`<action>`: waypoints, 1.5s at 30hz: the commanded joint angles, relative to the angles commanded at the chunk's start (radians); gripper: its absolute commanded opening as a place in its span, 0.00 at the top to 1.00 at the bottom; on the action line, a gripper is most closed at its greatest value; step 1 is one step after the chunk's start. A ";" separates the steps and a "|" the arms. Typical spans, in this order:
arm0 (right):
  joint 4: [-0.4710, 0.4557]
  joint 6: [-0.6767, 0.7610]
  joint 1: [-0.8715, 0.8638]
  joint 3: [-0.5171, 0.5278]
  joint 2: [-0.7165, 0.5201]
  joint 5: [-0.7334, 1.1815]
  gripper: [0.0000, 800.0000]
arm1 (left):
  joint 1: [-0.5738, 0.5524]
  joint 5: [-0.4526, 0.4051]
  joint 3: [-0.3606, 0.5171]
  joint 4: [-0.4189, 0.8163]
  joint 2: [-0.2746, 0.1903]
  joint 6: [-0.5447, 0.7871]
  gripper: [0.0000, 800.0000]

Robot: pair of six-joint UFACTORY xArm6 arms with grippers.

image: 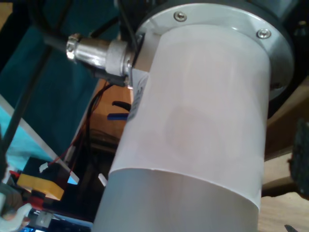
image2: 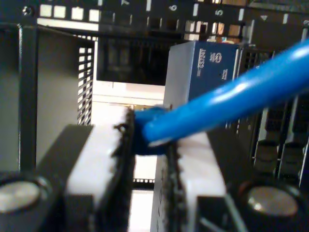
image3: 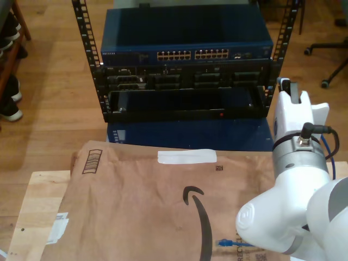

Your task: Grab the cable and plug it in

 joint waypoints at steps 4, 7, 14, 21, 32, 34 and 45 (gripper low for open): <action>0.012 0.000 0.023 -0.025 0.040 -0.025 1.00 | 0.012 -0.061 0.091 0.000 -0.063 0.054 0.00; 0.018 0.000 0.028 -0.025 0.040 -0.025 1.00 | 0.017 -0.123 0.127 0.000 -0.089 0.055 0.00; 0.044 -0.002 0.060 -0.009 0.032 -0.028 1.00 | 0.064 -0.203 0.164 0.002 -0.091 0.098 0.00; 0.061 -0.002 0.068 0.058 -0.020 -0.028 1.00 | 0.103 -0.304 0.215 0.002 -0.101 0.110 0.00; 0.114 0.000 0.109 0.044 -0.021 -0.109 1.00 | 0.104 -0.454 0.305 0.000 -0.103 0.115 0.00; 0.112 0.000 0.115 0.044 -0.018 -0.110 1.00 | 0.104 -0.457 0.307 0.002 -0.103 0.115 0.00; 0.114 0.058 0.222 -0.002 0.092 -0.163 1.00 | 0.104 -0.454 0.305 0.000 -0.101 0.115 0.00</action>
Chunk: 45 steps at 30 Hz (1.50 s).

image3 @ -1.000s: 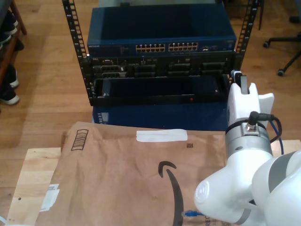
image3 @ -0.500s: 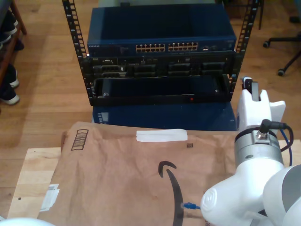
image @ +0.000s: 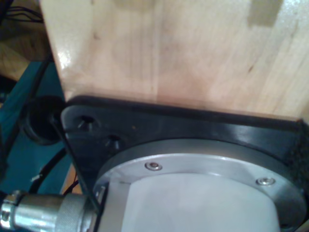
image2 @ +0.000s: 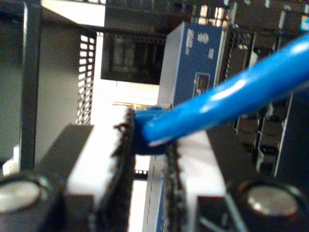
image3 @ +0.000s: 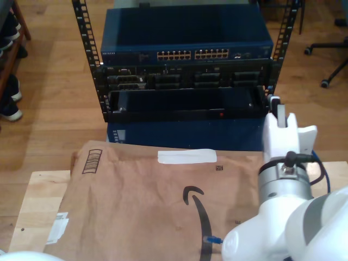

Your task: Grab the cable and plug it in

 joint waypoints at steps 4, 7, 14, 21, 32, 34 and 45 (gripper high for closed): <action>0.002 -0.032 0.048 -0.046 0.006 -0.005 1.00 | 0.000 0.000 0.000 0.000 0.000 0.000 0.00; 0.002 -0.029 0.048 -0.049 0.023 0.003 1.00 | 0.000 0.000 0.000 0.000 0.000 0.000 0.00; -0.002 -0.031 0.107 -0.120 0.081 0.023 1.00 | 0.002 0.000 0.000 0.000 0.000 0.000 0.00; -0.003 -0.055 0.161 -0.152 0.115 0.023 1.00 | 0.000 0.000 0.000 0.000 0.000 0.000 0.00; -0.005 -0.146 0.166 -0.164 0.157 0.017 1.00 | 0.000 0.002 0.000 0.000 0.000 0.000 0.00; 0.002 -0.181 0.166 -0.186 0.158 0.023 1.00 | 0.000 0.002 0.000 0.000 0.000 0.000 0.00; -0.014 -0.183 0.161 -0.229 0.186 0.031 1.00 | 0.000 0.002 0.000 0.000 0.000 0.000 0.00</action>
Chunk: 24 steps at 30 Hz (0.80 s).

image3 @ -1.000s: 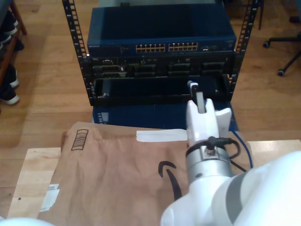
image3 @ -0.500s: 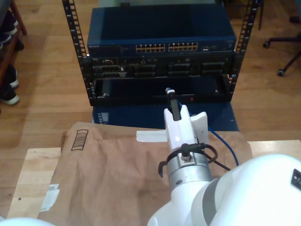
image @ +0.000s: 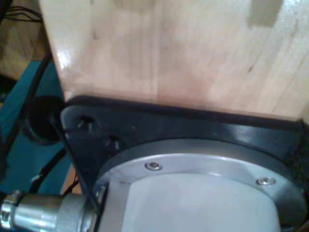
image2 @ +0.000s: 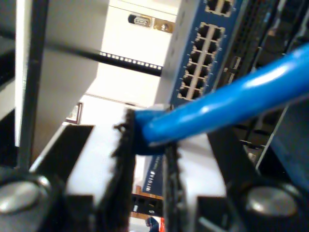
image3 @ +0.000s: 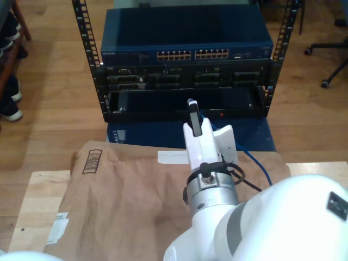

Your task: Grab the cable and plug it in

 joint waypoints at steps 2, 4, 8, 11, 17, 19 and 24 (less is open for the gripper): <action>0.000 -0.003 -0.002 0.003 0.000 0.028 1.00 | 0.000 -0.002 0.000 0.000 0.000 0.000 0.00; 0.005 -0.003 0.002 -0.009 0.014 0.035 1.00 | 0.000 0.000 0.000 0.000 0.000 0.000 0.00; 0.009 -0.002 0.003 -0.029 0.046 0.025 1.00 | 0.000 -0.002 0.000 0.000 0.000 0.000 0.00; 0.011 0.002 0.003 -0.028 0.048 0.020 1.00 | 0.000 0.000 0.000 0.000 0.000 0.000 0.00; 0.015 0.008 -0.006 -0.032 0.049 0.015 1.00 | 0.002 0.000 0.000 0.000 0.000 0.000 0.00; 0.014 0.009 -0.029 -0.029 0.049 0.015 1.00 | 0.000 -0.002 0.000 0.000 0.000 0.000 0.00; 0.011 0.008 -0.120 -0.044 0.049 0.015 1.00 | 0.002 0.000 0.000 0.000 0.000 0.000 0.00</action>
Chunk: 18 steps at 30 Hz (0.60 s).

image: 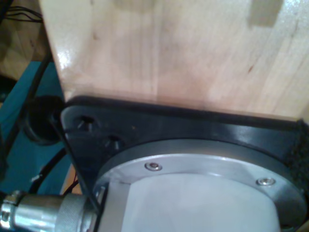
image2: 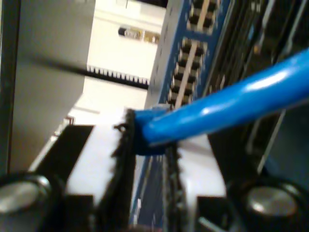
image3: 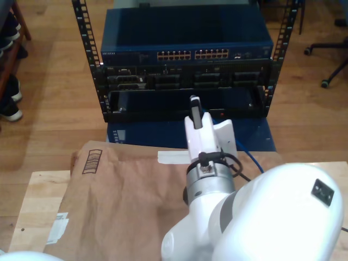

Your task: Grab the cable and plug it in

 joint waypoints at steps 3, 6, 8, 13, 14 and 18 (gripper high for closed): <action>0.000 0.005 -0.046 -0.008 0.014 0.002 1.00 | 0.000 -0.002 0.000 0.000 0.000 0.000 0.00; -0.011 0.071 -0.072 -0.002 0.009 0.011 1.00 | -0.002 -0.002 0.000 0.000 0.000 0.000 0.00; -0.044 0.091 -0.074 -0.006 0.009 0.012 1.00 | -0.002 0.000 0.000 0.000 0.000 0.000 0.00; -0.077 0.094 -0.084 -0.023 0.011 0.009 1.00 | -0.002 0.000 0.000 0.000 0.000 0.000 0.00; -0.077 0.095 -0.084 -0.034 0.015 0.009 1.00 | -0.002 -0.002 0.000 0.000 0.000 0.000 0.00; -0.078 0.095 -0.103 -0.071 0.051 0.002 1.00 | 0.000 -0.002 0.000 0.000 0.000 0.000 0.00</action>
